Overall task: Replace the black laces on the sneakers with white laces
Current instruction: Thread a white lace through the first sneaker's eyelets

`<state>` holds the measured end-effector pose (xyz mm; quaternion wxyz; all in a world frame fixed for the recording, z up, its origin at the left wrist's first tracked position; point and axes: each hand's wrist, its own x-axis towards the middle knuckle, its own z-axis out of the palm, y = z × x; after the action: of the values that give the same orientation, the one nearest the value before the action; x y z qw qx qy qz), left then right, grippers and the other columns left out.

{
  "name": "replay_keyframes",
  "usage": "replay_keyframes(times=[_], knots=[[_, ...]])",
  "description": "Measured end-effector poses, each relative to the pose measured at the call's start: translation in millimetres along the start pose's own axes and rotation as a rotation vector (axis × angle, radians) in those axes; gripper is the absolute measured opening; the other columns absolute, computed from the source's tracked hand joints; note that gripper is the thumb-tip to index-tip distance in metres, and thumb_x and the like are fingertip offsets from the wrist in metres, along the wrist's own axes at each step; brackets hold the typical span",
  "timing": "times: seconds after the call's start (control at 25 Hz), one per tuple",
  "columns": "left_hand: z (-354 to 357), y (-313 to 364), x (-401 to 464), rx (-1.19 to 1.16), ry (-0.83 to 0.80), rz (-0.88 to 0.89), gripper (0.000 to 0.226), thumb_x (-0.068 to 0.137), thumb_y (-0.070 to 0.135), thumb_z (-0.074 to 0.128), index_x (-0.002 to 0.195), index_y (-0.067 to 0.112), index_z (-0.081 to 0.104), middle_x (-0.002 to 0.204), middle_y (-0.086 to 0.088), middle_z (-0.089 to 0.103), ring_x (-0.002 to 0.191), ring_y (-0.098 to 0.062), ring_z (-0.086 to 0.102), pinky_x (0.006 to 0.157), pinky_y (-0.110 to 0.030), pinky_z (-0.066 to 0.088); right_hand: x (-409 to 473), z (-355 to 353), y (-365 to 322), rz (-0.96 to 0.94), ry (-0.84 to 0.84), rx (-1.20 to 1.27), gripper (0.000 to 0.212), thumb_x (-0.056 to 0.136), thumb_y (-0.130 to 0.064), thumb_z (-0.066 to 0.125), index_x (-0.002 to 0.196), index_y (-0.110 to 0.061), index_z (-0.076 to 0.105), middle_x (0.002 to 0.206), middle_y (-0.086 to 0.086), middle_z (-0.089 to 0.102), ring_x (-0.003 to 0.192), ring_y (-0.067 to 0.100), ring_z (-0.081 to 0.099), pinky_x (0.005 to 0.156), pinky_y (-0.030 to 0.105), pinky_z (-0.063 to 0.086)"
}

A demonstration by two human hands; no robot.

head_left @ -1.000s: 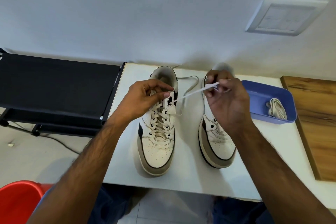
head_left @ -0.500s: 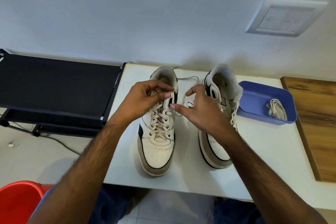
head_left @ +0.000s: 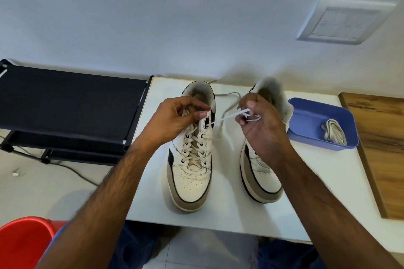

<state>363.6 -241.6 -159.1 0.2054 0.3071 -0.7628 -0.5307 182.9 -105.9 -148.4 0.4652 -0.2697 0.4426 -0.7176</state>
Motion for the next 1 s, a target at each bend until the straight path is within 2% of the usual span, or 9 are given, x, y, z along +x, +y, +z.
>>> replay_keyframes(times=[0.12,0.24,0.44,0.56,0.64,0.76,1.0], knots=[[-1,-1,0,0.008,0.001,0.001,0.018,0.087,0.028,0.077,0.104,0.029,0.078,0.096,0.011,0.075,0.094,-0.006,0.067,0.087,-0.025,0.051,0,7,2,0.090,0.010,-0.085,0.027,0.092,-0.018,0.058,0.066,-0.020,0.062,0.081,0.006,0.060,0.061,0.014,0.040,0.055,0.028,0.028],[0,1,-2,0.014,0.004,-0.008,0.022,0.086,0.033,0.076,0.108,0.029,0.075,0.095,0.009,0.075,0.100,-0.011,0.069,0.098,-0.037,0.053,-1,10,2,0.166,0.145,-0.182,0.027,0.102,-0.023,0.059,0.076,-0.014,0.057,0.075,0.009,0.066,0.052,0.014,0.034,0.049,0.022,0.028],[-1,4,-2,0.134,0.013,-0.022,0.032,0.075,0.058,0.070,0.095,0.034,0.075,0.089,0.012,0.072,0.093,-0.012,0.066,0.093,-0.046,0.053,3,14,2,0.112,0.271,0.076,0.023,0.104,-0.021,0.053,0.082,-0.016,0.052,0.061,0.001,0.051,0.045,0.007,0.035,0.045,0.018,0.029],[-2,2,-2,0.191,0.019,0.004,0.036,0.076,0.069,0.069,0.089,0.036,0.074,0.087,0.015,0.071,0.092,-0.010,0.063,0.091,-0.046,0.051,1,16,2,0.096,0.253,0.166,0.021,0.103,-0.022,0.053,0.083,-0.016,0.052,0.061,0.000,0.049,0.045,0.007,0.035,0.045,0.018,0.033],[0,2,-3,0.283,0.034,0.021,0.043,0.077,0.076,0.061,0.087,0.036,0.073,0.081,0.019,0.069,0.090,-0.005,0.059,0.090,-0.042,0.047,1,16,1,0.087,0.217,0.137,0.020,0.101,-0.023,0.055,0.082,-0.015,0.051,0.061,0.000,0.049,0.046,0.007,0.036,0.045,0.019,0.034],[5,4,-3,0.425,0.065,0.054,0.040,0.081,0.071,0.058,0.086,0.033,0.070,0.073,0.030,0.063,0.085,-0.001,0.055,0.088,-0.041,0.040,1,18,-4,0.054,0.135,-0.006,0.022,0.096,-0.027,0.058,0.080,-0.015,0.048,0.063,0.001,0.050,0.049,0.009,0.034,0.047,0.020,0.035],[4,5,-2,0.430,0.031,0.051,0.024,0.088,0.057,0.062,0.089,0.033,0.065,0.069,0.020,0.060,0.084,-0.003,0.052,0.091,-0.045,0.041,0,17,-6,0.010,0.115,0.008,0.021,0.093,-0.027,0.059,0.083,-0.013,0.046,0.060,-0.002,0.048,0.049,0.008,0.033,0.048,0.020,0.032]])
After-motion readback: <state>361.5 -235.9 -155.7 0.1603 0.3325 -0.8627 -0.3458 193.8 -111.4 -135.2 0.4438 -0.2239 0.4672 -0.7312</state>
